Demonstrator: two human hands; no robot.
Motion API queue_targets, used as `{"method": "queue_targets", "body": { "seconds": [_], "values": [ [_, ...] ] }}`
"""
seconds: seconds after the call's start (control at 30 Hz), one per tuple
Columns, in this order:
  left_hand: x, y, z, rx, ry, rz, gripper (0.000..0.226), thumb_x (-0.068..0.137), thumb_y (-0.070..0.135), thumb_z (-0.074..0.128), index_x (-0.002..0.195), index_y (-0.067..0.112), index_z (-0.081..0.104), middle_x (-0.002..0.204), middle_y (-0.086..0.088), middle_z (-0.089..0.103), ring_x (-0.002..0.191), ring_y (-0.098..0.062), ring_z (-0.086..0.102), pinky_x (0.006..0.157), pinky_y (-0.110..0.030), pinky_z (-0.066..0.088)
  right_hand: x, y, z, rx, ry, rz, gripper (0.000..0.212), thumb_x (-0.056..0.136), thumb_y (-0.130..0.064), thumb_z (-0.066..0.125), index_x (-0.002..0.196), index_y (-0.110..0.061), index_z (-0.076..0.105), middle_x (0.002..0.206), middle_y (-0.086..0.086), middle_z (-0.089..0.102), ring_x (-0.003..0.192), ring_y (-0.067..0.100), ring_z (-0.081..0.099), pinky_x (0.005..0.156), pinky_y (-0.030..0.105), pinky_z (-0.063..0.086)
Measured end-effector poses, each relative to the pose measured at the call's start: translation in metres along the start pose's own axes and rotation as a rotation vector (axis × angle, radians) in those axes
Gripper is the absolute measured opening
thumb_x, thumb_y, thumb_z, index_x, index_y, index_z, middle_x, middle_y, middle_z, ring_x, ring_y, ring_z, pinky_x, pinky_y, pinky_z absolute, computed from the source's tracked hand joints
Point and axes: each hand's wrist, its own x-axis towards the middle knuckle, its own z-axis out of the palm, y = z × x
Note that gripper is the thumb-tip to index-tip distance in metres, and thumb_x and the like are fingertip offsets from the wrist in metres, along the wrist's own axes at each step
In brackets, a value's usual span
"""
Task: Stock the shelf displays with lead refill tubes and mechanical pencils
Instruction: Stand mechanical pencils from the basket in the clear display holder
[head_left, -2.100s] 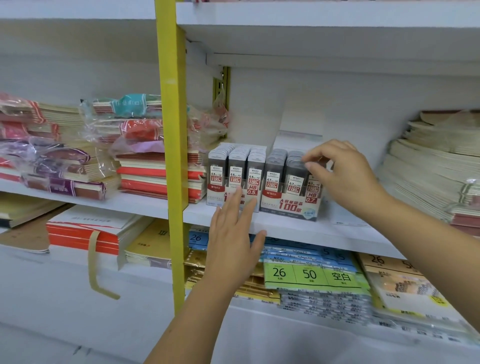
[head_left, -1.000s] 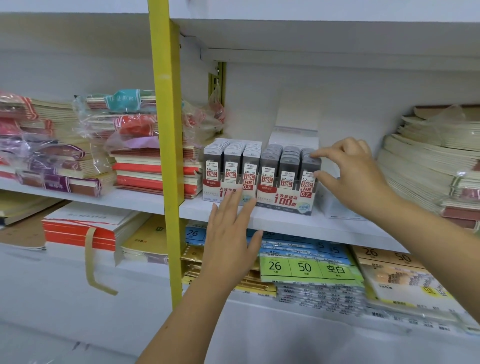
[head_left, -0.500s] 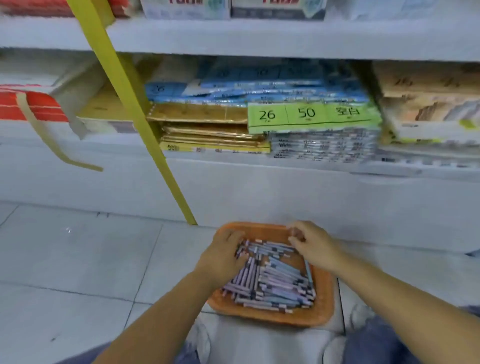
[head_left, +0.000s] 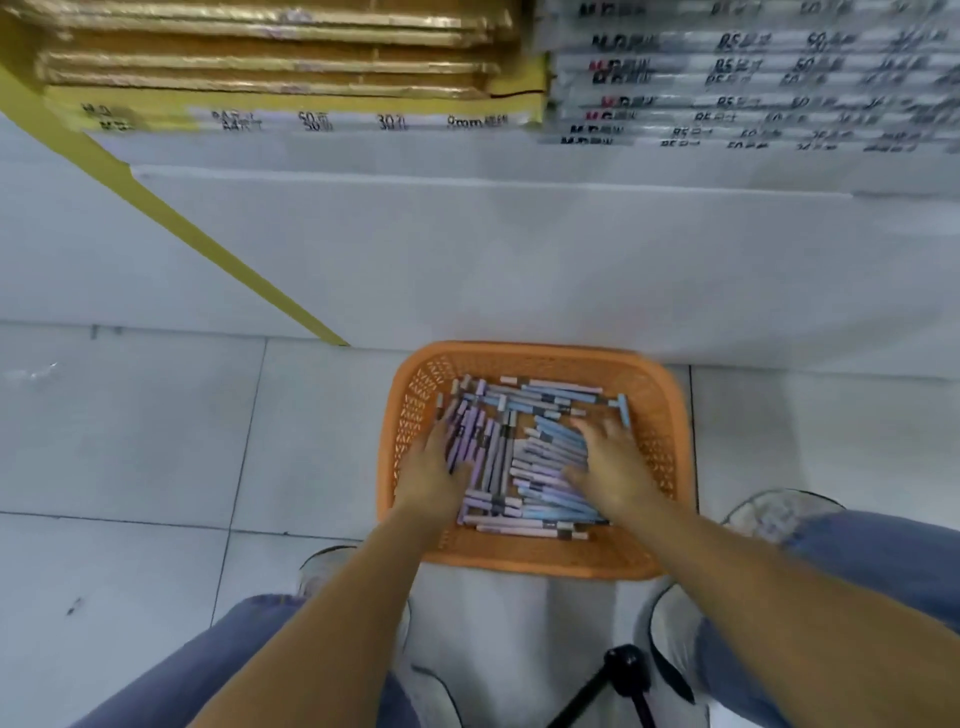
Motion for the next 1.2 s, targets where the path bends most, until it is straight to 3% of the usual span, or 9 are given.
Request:
{"method": "queue_targets", "body": {
  "seconds": [0.1, 0.23, 0.43, 0.57, 0.67, 0.87, 1.03, 1.1, 1.2],
  "values": [
    [0.009, 0.005, 0.007, -0.045, 0.054, -0.056, 0.068, 0.094, 0.018, 0.066, 0.153, 0.013, 0.032, 0.150, -0.014, 0.040, 0.136, -0.033, 0.043, 0.116, -0.041, 0.035, 0.006, 0.003, 0.005, -0.023, 0.004, 0.017, 0.061, 0.081, -0.039, 0.073, 0.134, -0.020, 0.048, 0.143, 0.009, 0.039, 0.133, 0.026, 0.034, 0.112, 0.037, 0.031],
    [0.013, 0.008, 0.017, -0.044, 0.080, -0.126, 0.071, 0.087, 0.021, 0.075, 0.148, 0.011, 0.039, 0.147, -0.013, 0.037, 0.136, -0.032, 0.039, 0.117, -0.043, 0.032, 0.011, 0.006, 0.005, -0.038, -0.132, -0.004, 0.046, 0.083, -0.042, 0.071, 0.117, -0.015, 0.055, 0.124, 0.009, 0.053, 0.114, 0.025, 0.048, 0.094, 0.033, 0.043],
    [0.022, 0.012, 0.023, -0.064, 0.065, -0.214, 0.064, 0.086, 0.017, 0.076, 0.139, 0.008, 0.042, 0.135, -0.013, 0.055, 0.120, -0.032, 0.056, 0.104, -0.043, 0.047, 0.009, 0.006, 0.003, -0.031, -0.107, -0.025, 0.020, 0.090, -0.031, 0.065, 0.098, -0.018, 0.052, 0.098, 0.007, 0.058, 0.095, 0.025, 0.056, 0.069, 0.027, 0.033],
    [0.026, 0.009, 0.017, -0.143, 0.077, -0.228, 0.051, 0.088, 0.010, 0.072, 0.131, 0.011, 0.044, 0.120, -0.010, 0.064, 0.095, -0.023, 0.060, 0.087, -0.037, 0.051, 0.012, -0.001, 0.002, 0.053, -0.156, 0.035, 0.022, 0.089, -0.021, 0.067, 0.107, -0.012, 0.061, 0.099, 0.007, 0.066, 0.087, 0.020, 0.061, 0.074, 0.032, 0.049],
    [0.026, 0.006, 0.017, -0.119, 0.044, -0.174, 0.045, 0.090, 0.011, 0.069, 0.131, 0.012, 0.051, 0.117, -0.009, 0.067, 0.092, -0.024, 0.062, 0.079, -0.032, 0.048, 0.012, -0.002, 0.002, 0.010, -0.147, 0.036, 0.021, 0.089, -0.021, 0.067, 0.106, -0.010, 0.061, 0.100, 0.009, 0.065, 0.088, 0.021, 0.060, 0.077, 0.034, 0.050],
    [0.027, 0.003, 0.019, -0.087, 0.005, -0.156, 0.040, 0.090, 0.016, 0.070, 0.126, 0.005, 0.057, 0.115, -0.014, 0.067, 0.099, -0.029, 0.065, 0.088, -0.038, 0.054, 0.013, 0.000, 0.002, 0.000, -0.178, 0.022, 0.033, 0.092, -0.023, 0.063, 0.122, -0.009, 0.056, 0.118, 0.011, 0.061, 0.104, 0.024, 0.058, 0.091, 0.036, 0.047],
    [0.026, 0.009, 0.029, -0.091, 0.033, -0.200, 0.052, 0.087, 0.018, 0.072, 0.133, 0.001, 0.053, 0.136, -0.013, 0.048, 0.112, -0.031, 0.057, 0.103, -0.039, 0.048, 0.015, -0.002, 0.002, -0.106, -0.222, -0.039, 0.041, 0.097, -0.024, 0.056, 0.134, -0.008, 0.050, 0.133, 0.012, 0.053, 0.121, 0.027, 0.049, 0.106, 0.037, 0.036],
    [0.027, 0.007, 0.029, -0.142, 0.043, -0.186, 0.052, 0.089, 0.017, 0.070, 0.135, 0.001, 0.051, 0.134, -0.012, 0.050, 0.111, -0.031, 0.058, 0.102, -0.039, 0.048, 0.012, -0.002, 0.002, -0.079, -0.209, -0.015, 0.033, 0.098, -0.024, 0.054, 0.126, -0.006, 0.053, 0.124, 0.013, 0.055, 0.113, 0.026, 0.051, 0.098, 0.036, 0.041],
    [0.022, -0.001, 0.024, -0.250, 0.023, -0.150, 0.043, 0.094, 0.015, 0.062, 0.134, 0.005, 0.050, 0.121, -0.013, 0.062, 0.105, -0.032, 0.062, 0.094, -0.045, 0.053, 0.007, -0.003, -0.004, 0.063, -0.176, 0.059, 0.012, 0.100, -0.025, 0.048, 0.099, -0.013, 0.051, 0.095, 0.008, 0.057, 0.076, 0.017, 0.053, 0.061, 0.029, 0.041]
  ]
}}
